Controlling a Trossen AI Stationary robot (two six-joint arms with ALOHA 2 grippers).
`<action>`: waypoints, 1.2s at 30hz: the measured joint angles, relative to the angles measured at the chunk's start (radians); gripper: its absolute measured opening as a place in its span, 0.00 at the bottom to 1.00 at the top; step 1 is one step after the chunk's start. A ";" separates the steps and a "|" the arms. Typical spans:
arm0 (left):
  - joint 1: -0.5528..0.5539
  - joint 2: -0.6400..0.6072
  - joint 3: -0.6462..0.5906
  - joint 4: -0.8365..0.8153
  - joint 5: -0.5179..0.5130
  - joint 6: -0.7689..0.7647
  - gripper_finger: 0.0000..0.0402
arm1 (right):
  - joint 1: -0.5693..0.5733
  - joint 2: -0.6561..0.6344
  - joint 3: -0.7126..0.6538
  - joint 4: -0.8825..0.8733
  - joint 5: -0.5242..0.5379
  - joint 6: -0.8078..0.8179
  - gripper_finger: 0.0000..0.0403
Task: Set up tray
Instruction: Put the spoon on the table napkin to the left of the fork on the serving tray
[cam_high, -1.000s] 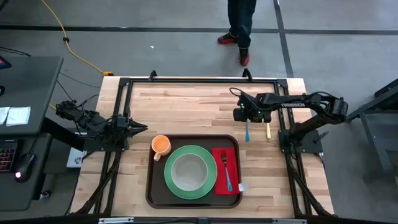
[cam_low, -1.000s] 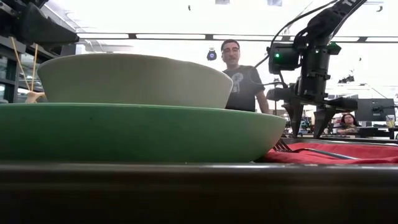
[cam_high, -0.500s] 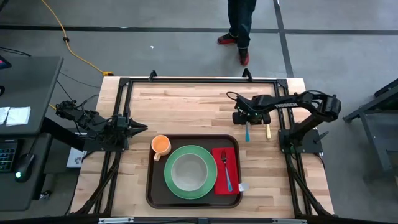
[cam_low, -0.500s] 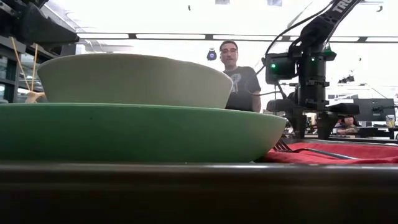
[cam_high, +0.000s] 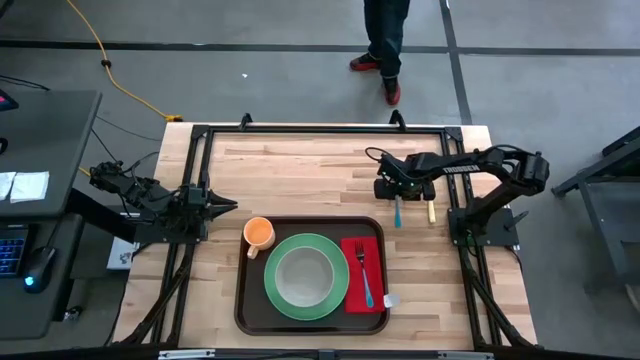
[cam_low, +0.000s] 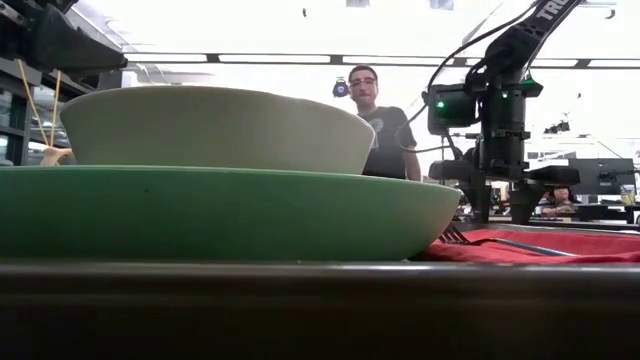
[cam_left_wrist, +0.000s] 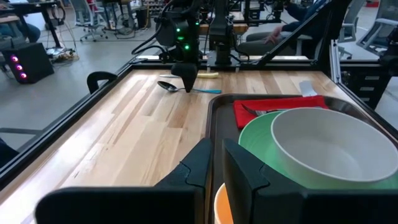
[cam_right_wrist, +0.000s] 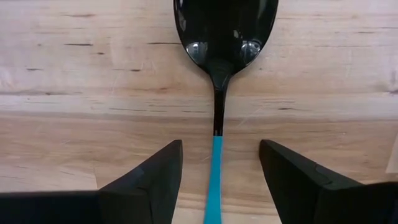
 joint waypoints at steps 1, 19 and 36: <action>0.000 0.000 0.000 0.000 0.000 0.001 0.17 | 0.000 0.000 0.000 -0.004 0.002 0.000 0.49; 0.000 0.000 0.000 0.000 0.000 0.002 0.17 | 0.011 0.054 0.007 -0.024 0.013 0.034 0.49; 0.000 0.000 0.000 0.000 0.002 0.002 0.17 | 0.025 0.065 0.030 -0.052 0.051 0.087 0.36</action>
